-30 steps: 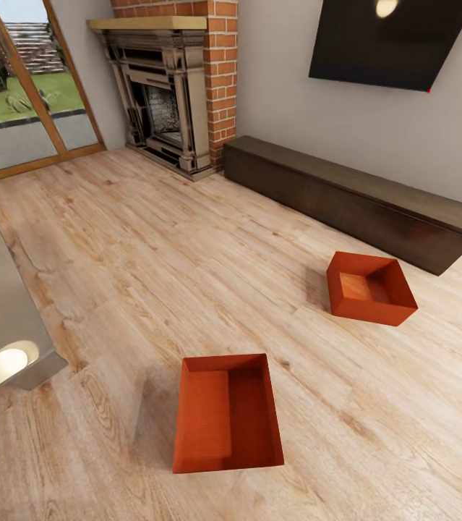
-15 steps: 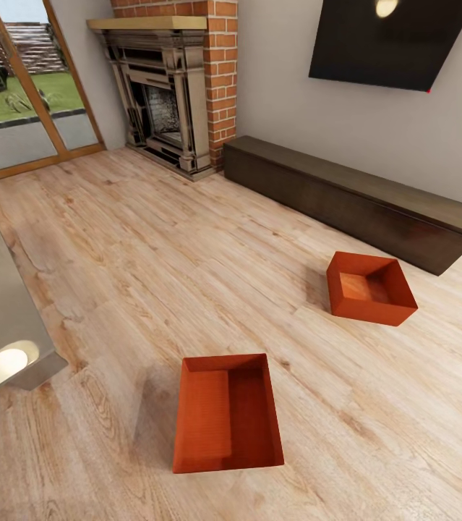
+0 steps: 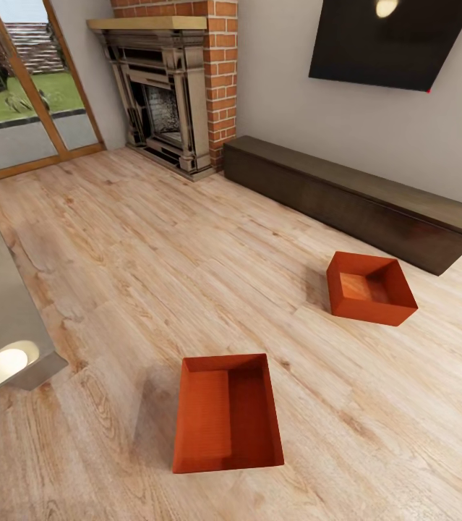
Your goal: Move the two storage containers from the living room to the garage. In the garage, place one container on the floor and stack the other container on top of it (either order is fine).
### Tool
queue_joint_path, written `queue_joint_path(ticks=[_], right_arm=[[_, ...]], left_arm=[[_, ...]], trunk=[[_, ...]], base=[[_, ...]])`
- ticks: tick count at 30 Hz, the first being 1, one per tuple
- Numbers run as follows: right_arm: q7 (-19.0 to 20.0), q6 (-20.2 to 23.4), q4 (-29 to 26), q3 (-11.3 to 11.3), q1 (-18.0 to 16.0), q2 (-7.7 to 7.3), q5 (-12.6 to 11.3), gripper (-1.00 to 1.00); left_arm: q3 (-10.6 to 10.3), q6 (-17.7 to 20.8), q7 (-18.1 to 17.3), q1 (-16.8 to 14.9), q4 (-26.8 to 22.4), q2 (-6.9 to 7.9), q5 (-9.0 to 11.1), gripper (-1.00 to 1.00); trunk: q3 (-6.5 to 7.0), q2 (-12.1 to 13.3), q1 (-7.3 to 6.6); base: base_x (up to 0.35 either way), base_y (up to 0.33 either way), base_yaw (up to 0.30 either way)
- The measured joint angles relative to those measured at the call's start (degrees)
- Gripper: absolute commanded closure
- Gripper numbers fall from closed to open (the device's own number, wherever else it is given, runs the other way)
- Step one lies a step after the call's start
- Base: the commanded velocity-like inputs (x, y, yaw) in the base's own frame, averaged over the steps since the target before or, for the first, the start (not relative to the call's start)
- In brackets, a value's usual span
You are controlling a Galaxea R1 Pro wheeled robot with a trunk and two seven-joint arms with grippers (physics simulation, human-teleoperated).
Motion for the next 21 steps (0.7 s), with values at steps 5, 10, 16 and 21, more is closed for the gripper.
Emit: queue_joint_path(ticks=[5, 10, 16, 21], right_arm=[[-7.9, 6.3, -6.8, -0.2, -7.3, -0.35, 0.0, -1.0], [-9.3, 7.7, -6.9, -0.3, -22.5, 0.89, -0.2, -1.0], [-15.9, 5.5, 0.0, -0.3, -33.4, 6.8, -0.7, -1.0], [-17.3, 3.3, 4.8, -0.5, -38.5, 7.87, -1.6, -1.0]], left_arm=[[0.0, 9.5, 0.3, -0.7, -15.5, -0.05, 0.2, -1.0], [0.0, 17.4, 0.5, -17.3, -14.2, -2.58, 0.3, -1.0], [0.0, 18.1, 0.7, -31.0, -9.7, -4.81, 2.5, -1.0], [0.0, 18.1, 0.7, -35.7, -7.0, -5.03, 3.0, -1.0]], trunk=[[0.01, 0.0, 0.0], [0.02, 0.0, 0.0], [0.01, 0.0, 0.0], [0.0, 0.0, 0.0]], base=[[0.0, 0.0, 0.0], [0.0, 0.0, 0.0], [0.0, 0.0, 0.0], [0.0, 0.0, 0.0]])
